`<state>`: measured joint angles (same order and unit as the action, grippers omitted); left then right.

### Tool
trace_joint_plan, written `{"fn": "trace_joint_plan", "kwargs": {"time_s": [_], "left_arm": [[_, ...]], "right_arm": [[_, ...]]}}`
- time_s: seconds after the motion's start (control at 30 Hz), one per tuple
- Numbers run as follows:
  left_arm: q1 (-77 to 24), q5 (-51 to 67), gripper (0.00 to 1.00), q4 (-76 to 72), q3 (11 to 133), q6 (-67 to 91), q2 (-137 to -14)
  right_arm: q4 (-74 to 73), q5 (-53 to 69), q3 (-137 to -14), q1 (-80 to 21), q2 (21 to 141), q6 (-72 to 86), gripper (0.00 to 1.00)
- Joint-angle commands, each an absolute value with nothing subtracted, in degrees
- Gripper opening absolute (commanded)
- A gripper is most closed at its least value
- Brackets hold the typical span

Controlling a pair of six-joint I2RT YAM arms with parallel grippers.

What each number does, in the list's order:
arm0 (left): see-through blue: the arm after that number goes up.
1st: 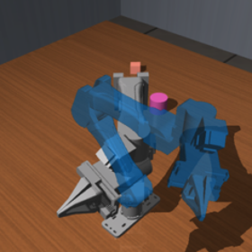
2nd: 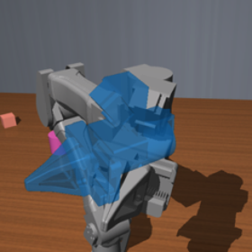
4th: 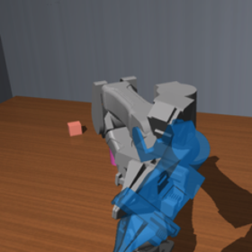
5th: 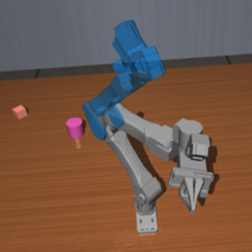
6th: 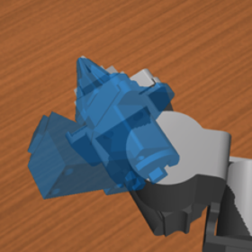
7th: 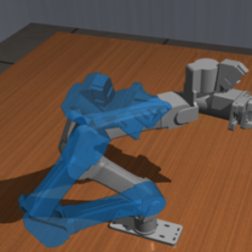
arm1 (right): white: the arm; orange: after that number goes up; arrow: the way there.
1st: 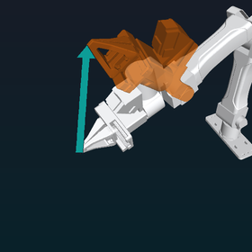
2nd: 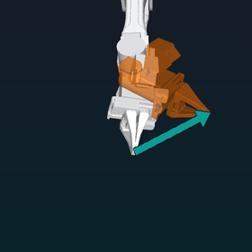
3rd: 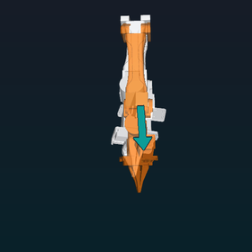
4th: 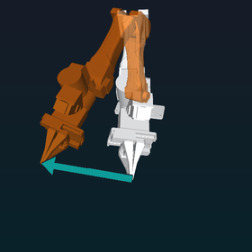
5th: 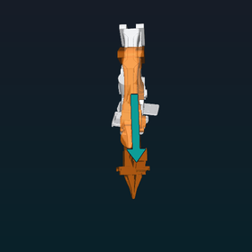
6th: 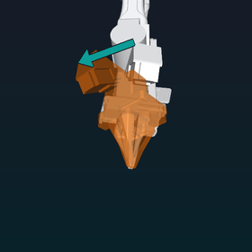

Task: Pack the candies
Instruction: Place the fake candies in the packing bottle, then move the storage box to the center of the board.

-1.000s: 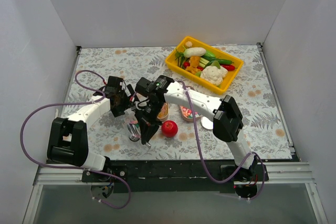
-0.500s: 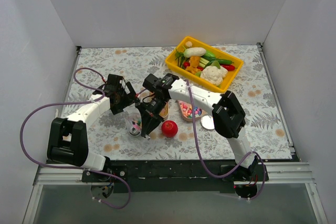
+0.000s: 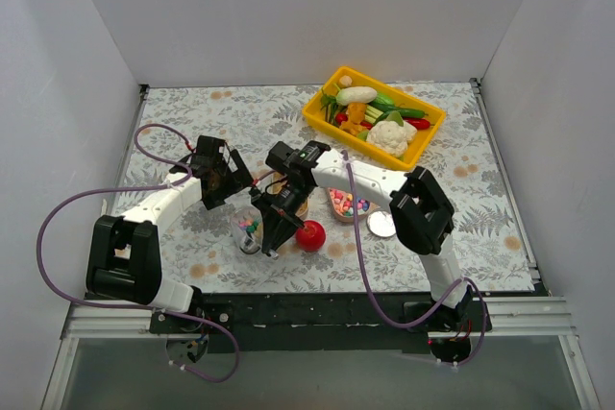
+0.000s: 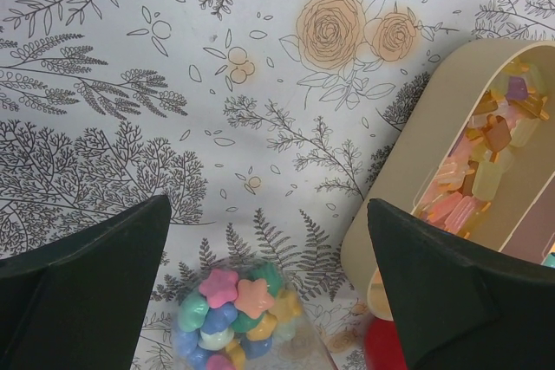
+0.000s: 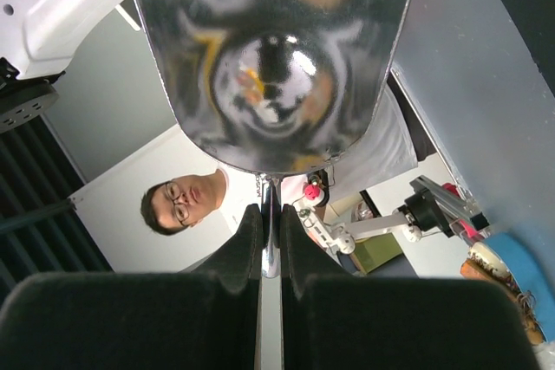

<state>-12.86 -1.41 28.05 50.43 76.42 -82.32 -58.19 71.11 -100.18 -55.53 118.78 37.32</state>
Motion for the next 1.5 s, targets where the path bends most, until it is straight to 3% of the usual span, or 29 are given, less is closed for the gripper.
{"fn": "trace_joint_plan", "kwargs": {"time_s": [0.0,0.27,0.53,0.63,0.83,0.97,1.17,1.27,1.47], "left_arm": [[-13.0,-3.3,0.98,28.1,51.9,76.8,-81.5],[-12.9,-2.7,0.98,27.9,52.5,76.4,-81.6],[-12.9,-0.2,0.98,23.3,60.6,75.3,-90.2],[-12.9,1.8,0.98,22.2,66.8,75.4,-95.1],[-13.1,7.5,0.86,22.1,79.2,73.0,-108.0],[-13.8,11.1,0.77,22.1,85.2,70.3,-114.3],[-16.1,11.7,0.76,22.0,92.0,66.3,-122.1],[-17.1,12.5,0.72,22.6,92.8,64.2,-124.0],[-18.6,13.4,0.56,22.9,85.1,64.5,-120.1]], "right_arm": [[-57.6,73.0,-99.4,-54.7,115.8,37.7,0.01],[-69.0,58.0,-112.5,-49.8,114.9,31.6,0.01],[-64.3,39.6,-105.6,-43.7,109.6,31.5,0.01],[-67.8,30.6,-110.1,-43.6,113.4,28.0,0.01],[-73.4,24.5,-117.2,-43.6,117.7,23.9,0.01],[-72.6,24.8,-109.8,-43.6,115.5,22.2,0.01],[-67.8,25.8,-102.1,-44.0,111.8,22.3,0.01],[-67.7,24.8,-101.1,-44.4,110.7,22.2,0.01],[-67.6,23.9,-99.8,-44.4,108.2,22.0,0.01]]}}
